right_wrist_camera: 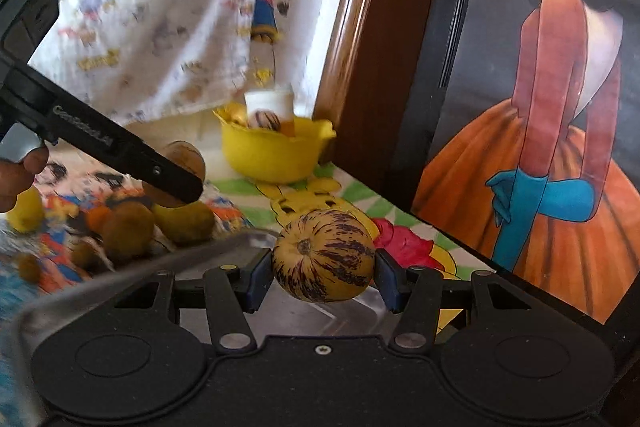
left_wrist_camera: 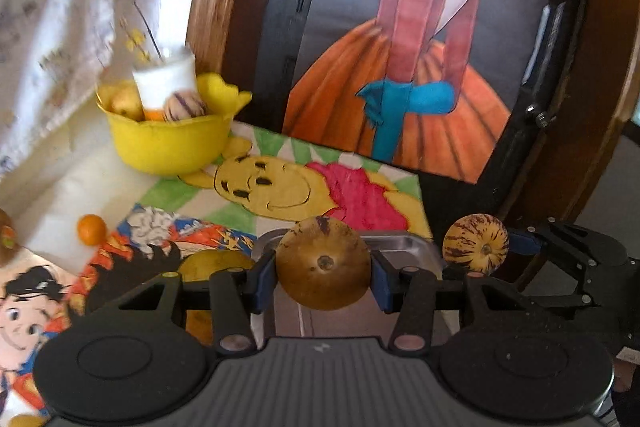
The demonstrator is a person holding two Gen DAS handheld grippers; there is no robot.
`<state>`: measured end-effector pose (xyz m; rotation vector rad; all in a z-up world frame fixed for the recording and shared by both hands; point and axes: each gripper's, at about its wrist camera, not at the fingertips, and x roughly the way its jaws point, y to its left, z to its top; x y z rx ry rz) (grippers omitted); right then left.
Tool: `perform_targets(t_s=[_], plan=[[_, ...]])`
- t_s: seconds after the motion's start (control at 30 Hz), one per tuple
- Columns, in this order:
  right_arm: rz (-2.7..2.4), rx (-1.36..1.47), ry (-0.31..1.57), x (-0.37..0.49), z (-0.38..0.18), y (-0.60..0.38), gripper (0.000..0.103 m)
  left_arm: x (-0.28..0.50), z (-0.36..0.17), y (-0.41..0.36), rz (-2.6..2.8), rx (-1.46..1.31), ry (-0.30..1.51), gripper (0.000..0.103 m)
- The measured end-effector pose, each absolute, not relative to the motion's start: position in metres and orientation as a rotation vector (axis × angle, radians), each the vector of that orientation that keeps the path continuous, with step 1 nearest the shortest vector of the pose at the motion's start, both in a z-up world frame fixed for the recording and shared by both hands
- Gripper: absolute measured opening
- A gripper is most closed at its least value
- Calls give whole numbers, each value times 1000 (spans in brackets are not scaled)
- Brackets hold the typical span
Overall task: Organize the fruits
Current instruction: 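Carry the brown fruit with the left tool while the right tool carries the pepino over the tray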
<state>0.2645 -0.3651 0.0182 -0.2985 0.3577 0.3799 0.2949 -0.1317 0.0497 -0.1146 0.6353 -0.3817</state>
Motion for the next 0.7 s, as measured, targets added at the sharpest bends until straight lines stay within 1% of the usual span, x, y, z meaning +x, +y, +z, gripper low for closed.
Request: perform_targets(t_s=[0.17,0.43,0.7], plan=[[396,-327,381,293,-3,-367,56,331,22,-143,-372,-106,679,53],[397,-386,426,320,-26,-369,56,369,-2,-158,-350,-55,726,53],[392,-389,422,325,-34,-371,56,372,-11,-173,-348,38,692,53]])
